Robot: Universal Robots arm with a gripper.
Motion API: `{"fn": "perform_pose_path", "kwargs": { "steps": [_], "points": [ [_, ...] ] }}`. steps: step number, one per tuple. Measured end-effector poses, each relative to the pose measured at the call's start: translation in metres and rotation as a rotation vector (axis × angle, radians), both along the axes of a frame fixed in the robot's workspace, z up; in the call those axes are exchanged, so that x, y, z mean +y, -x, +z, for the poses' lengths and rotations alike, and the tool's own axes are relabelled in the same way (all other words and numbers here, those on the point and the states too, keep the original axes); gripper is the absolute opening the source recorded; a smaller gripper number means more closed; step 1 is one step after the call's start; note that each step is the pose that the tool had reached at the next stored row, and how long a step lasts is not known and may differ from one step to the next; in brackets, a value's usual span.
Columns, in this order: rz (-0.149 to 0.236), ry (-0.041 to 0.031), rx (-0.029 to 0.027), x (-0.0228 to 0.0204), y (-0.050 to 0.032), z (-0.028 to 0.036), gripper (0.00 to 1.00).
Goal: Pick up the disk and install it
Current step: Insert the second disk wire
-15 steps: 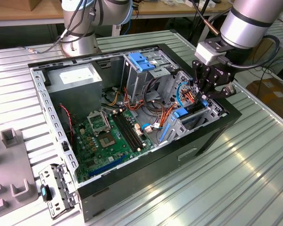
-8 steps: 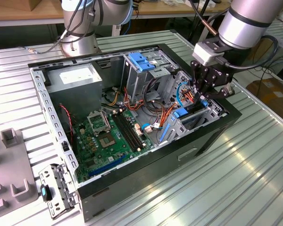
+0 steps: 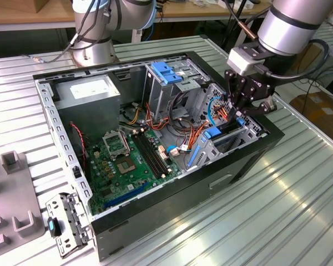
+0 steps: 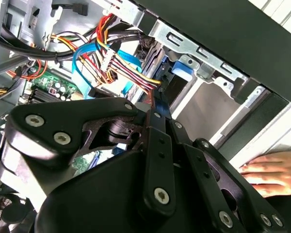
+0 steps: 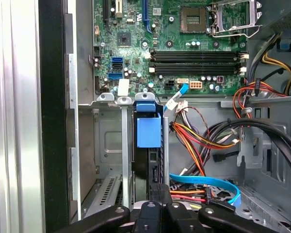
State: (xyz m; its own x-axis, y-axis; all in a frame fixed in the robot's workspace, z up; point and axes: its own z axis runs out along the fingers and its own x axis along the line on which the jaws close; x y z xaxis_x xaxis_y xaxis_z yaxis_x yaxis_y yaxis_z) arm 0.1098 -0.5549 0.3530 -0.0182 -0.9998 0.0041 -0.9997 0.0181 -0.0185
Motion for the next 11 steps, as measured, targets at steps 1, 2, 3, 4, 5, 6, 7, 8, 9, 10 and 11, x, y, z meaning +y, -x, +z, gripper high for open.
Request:
{"fn": "perform_pose_path", "kwargs": {
  "steps": [1, 2, 3, 4, 5, 6, 7, 8, 9, 10, 11],
  "points": [
    [0.0, -0.0003, 0.0, 0.0, 0.0, 0.0041, 0.11],
    [0.0, -0.0003, 0.0, 0.0, 0.0, 0.0077, 0.11],
    [0.0, -0.0004, 0.0, 0.0, 0.0, 0.0097, 0.11],
    [0.0, -0.0002, 0.0, 0.0, 0.0001, 0.0113, 0.11],
    [0.0, -0.0012, 0.0, 0.0, 0.0004, 0.0118, 0.11],
    [0.0, -0.003, 0.0, -0.0001, 0.001, 0.012, 0.11],
    [0.0, -0.0047, 0.0, 0.0, 0.0023, 0.0132, 0.11],
    [0.0, -0.0049, 0.0, 0.0, 0.0029, 0.015, 0.11],
    [0.0, -0.005, 0.0, 0.0, 0.0029, 0.0173, 0.11],
    [0.0, -0.005, 0.0, 0.0, 0.0029, 0.0195, 0.11],
    [0.0, -0.0052, 0.0, 0.0001, 0.0029, 0.0244, 0.11]
  ]
}}
